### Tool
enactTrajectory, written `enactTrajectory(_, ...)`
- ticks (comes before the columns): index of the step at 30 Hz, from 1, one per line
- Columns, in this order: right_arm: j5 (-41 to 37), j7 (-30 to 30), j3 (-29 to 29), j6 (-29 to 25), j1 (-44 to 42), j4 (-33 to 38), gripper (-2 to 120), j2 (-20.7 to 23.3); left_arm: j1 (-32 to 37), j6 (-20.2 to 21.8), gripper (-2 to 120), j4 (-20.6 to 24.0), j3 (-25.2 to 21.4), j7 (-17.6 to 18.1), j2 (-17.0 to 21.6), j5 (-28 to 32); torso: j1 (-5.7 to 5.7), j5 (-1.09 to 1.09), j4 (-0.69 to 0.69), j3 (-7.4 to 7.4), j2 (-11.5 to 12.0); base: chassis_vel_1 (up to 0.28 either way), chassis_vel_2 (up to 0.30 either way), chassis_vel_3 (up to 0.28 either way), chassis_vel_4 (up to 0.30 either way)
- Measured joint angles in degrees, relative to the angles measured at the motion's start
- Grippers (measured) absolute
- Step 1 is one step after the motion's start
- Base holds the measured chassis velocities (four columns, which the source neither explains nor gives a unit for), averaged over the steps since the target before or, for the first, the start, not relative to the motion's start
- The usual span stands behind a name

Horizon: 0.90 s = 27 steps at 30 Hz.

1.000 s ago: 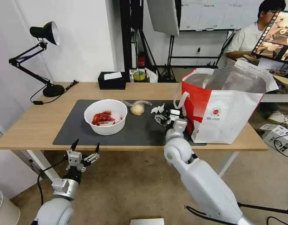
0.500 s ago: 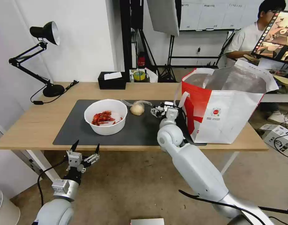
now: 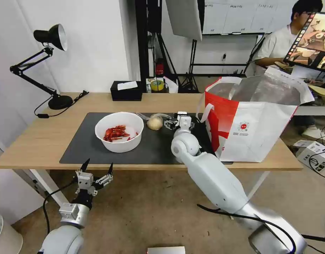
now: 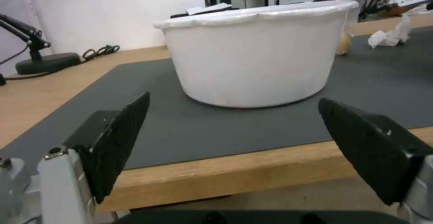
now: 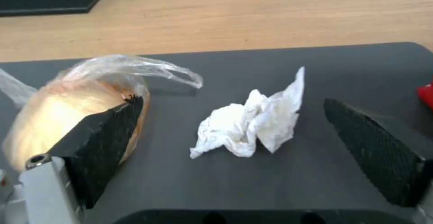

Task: Pick up the trash from the table and place it into the takeout bag.

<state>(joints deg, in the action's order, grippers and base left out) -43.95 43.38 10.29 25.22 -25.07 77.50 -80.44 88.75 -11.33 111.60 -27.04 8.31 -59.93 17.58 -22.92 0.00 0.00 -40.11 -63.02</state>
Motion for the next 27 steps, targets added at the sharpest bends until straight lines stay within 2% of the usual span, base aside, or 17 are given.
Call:
enactTrajectory(16, 0.4, -0.2, -0.3, 0.7, 5.6, -12.2, 100, -3.7, -0.3, -0.2, 100, -0.1, 0.0, 0.0, -0.4, 0.0, 0.00, 0.00, 0.00, 0.00, 0.0, 0.000, 0.000, 0.000, 0.000)
enactTrajectory(27, 0.5, -2.0, -0.9, 0.8, 7.5, -15.5, 100, -4.1, -0.9, -0.2, 100, 0.0, 0.0, -0.1, -0.3, 0.2, 0.00, 0.00, -0.01, 0.00, 0.0, 0.000, 0.000, 0.000, 0.000)
